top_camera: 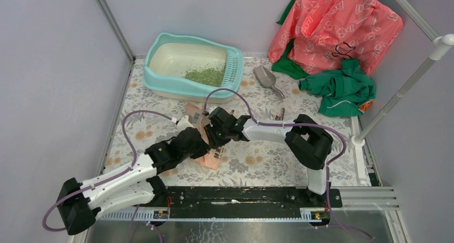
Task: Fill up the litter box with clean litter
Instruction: Close the cat litter bag at the center of the board.
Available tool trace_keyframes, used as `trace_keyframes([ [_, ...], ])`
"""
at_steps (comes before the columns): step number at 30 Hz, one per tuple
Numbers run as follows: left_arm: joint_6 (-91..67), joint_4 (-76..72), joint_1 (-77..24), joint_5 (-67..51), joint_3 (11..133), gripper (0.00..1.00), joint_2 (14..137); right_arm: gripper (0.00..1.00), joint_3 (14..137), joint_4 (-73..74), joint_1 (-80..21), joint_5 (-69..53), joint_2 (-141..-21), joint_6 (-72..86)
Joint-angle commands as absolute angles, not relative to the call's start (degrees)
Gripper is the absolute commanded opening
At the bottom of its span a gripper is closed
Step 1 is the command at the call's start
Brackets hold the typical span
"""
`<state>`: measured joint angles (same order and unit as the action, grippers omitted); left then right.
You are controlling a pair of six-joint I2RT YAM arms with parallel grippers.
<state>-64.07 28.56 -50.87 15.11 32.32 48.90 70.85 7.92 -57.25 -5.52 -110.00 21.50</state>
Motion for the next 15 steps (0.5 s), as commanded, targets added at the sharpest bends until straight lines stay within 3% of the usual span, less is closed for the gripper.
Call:
trace_keyframes([
  [1, -62.7, 18.5, -51.3, 13.7, 30.1, 0.0, 52.8, 0.45, 74.2, 8.9, -57.7, -7.3, -110.4, 20.1],
  [15, -62.2, 8.2, -51.3, 13.7, 26.5, 0.0, 64.9, 0.45, 75.9, 12.2, -52.2, -10.6, -111.4, 16.8],
])
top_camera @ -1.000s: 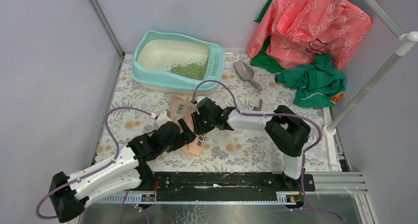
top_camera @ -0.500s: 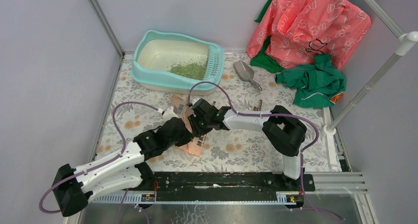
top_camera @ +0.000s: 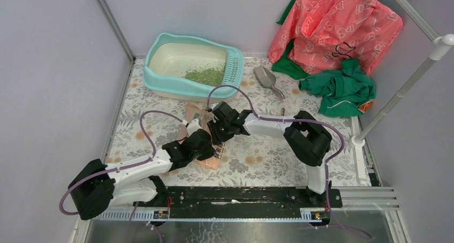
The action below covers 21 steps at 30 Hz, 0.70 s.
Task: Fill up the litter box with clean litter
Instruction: Close the cat litter bag at the center of the board.
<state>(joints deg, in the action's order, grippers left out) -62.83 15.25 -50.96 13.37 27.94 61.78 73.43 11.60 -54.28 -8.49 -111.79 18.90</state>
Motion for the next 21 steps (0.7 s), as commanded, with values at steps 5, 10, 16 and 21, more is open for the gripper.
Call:
trace_keyframes([
  [5, -62.3, 8.0, -51.3, 15.4, 26.5, 0.0, 70.6, 0.46, 75.0, 12.1, -49.0, -11.2, -107.4, 15.6],
  [10, -62.9, 8.0, -51.4, 15.4, 25.9, 0.0, 72.5, 0.45, 72.4, 11.1, -44.1, -10.5, -102.4, 16.0],
  [16, -63.4, 8.4, -51.4, 15.2, 24.5, 0.0, 70.3, 0.15, 71.2, 10.4, -38.2, -8.9, -100.7, 17.0],
  [21, -63.6, 9.4, -51.4, 15.6, 24.0, 0.0, 68.9, 0.01, 72.8, 10.5, -36.6, -8.1, -102.4, 17.4],
])
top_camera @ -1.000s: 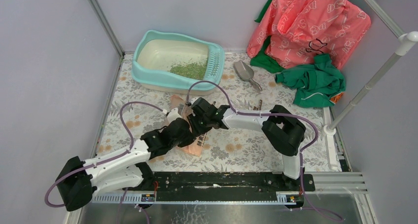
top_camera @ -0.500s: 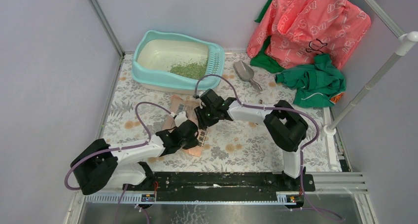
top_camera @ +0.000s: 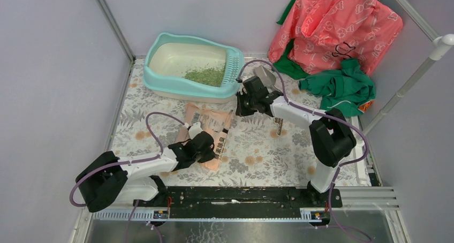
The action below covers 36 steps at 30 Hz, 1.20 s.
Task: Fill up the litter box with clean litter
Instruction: Close the cat litter bag at the center of the board.
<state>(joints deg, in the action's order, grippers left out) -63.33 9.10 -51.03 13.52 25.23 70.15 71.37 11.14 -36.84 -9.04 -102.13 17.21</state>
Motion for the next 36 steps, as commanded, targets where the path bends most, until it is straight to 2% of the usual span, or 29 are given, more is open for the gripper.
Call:
trace_keyframes([
  [1, -63.6, 9.5, -51.4, 15.5, 23.9, 0.0, 68.6, 0.0, 73.1, 10.4, -36.5, -8.2, -102.9, 17.4],
  [18, -63.6, 10.0, -51.4, 15.7, 23.7, 0.0, 67.6, 0.02, 79.3, 7.7, -36.6, -11.9, -111.8, 18.6],
  [36, -63.7, 10.5, -51.4, 15.6, 24.0, 0.0, 67.3, 0.04, 79.4, 2.5, -36.7, -14.9, -116.3, 20.4],
])
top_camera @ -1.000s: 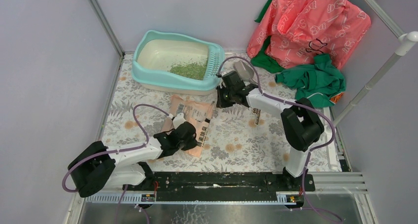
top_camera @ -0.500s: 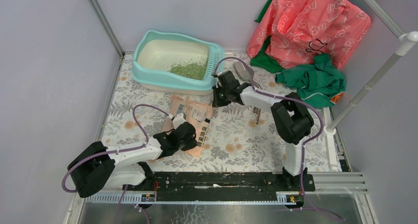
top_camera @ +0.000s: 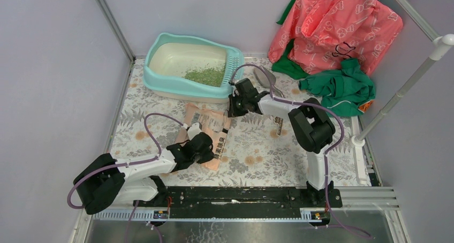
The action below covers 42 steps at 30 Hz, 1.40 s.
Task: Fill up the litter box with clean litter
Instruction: Close the cat litter bag at the center of the board.
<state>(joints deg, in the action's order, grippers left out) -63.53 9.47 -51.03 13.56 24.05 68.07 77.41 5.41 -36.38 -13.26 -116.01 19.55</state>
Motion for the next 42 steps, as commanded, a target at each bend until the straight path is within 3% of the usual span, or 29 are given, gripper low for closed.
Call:
trace_keyframes([
  [1, -63.7, 10.6, -51.4, 15.5, 24.1, 0.0, 67.2, 0.04, 79.3, 2.3, -36.8, -15.1, -116.4, 20.4],
  [27, -63.1, 11.5, -51.4, 13.6, 29.9, 0.01, 67.0, 0.05, 79.6, 1.8, -40.2, -12.4, -119.8, 21.3],
  [42, -57.8, 2.1, -51.2, 15.4, 41.2, 0.01, 86.1, 0.05, 78.2, 1.2, -40.2, -12.3, -120.1, 21.2],
])
